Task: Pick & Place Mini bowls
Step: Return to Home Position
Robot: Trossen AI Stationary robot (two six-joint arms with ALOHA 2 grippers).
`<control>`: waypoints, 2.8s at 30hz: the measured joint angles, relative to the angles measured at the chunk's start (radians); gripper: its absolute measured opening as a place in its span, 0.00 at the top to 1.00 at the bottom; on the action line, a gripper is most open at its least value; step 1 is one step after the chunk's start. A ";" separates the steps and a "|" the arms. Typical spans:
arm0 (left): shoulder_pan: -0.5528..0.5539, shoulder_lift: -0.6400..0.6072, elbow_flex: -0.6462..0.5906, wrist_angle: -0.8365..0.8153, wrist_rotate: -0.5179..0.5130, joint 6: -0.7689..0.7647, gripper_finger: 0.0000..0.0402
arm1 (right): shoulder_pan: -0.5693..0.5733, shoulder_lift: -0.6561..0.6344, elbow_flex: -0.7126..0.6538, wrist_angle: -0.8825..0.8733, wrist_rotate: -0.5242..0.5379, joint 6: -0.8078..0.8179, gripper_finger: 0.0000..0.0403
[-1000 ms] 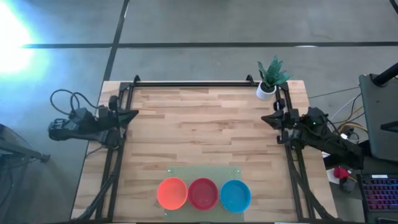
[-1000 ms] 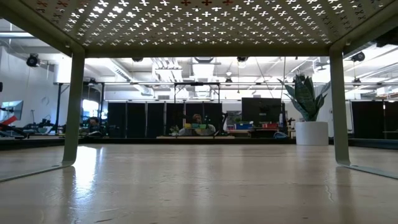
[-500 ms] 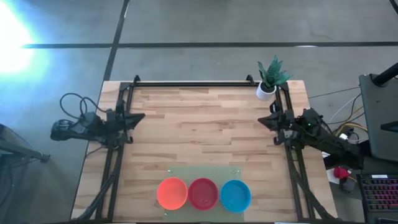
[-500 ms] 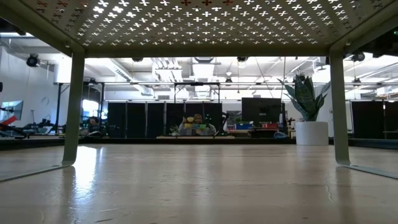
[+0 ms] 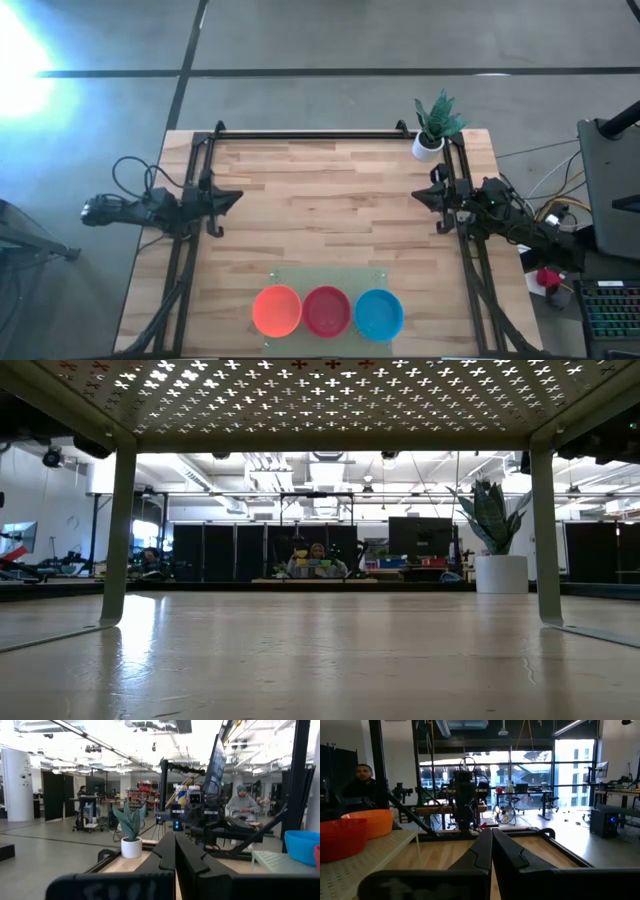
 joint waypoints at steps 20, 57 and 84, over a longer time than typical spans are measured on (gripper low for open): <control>0.000 0.000 -0.058 -0.099 0.082 -0.042 1.00 | 0.000 0.002 0.000 -0.077 0.004 -0.011 0.98; 0.000 0.002 -0.057 -0.157 0.126 -0.074 1.00 | 0.000 0.008 0.000 -0.153 0.004 -0.065 0.98; 0.000 0.002 -0.055 -0.155 0.125 -0.074 1.00 | 0.000 0.008 0.000 -0.153 0.004 -0.065 0.98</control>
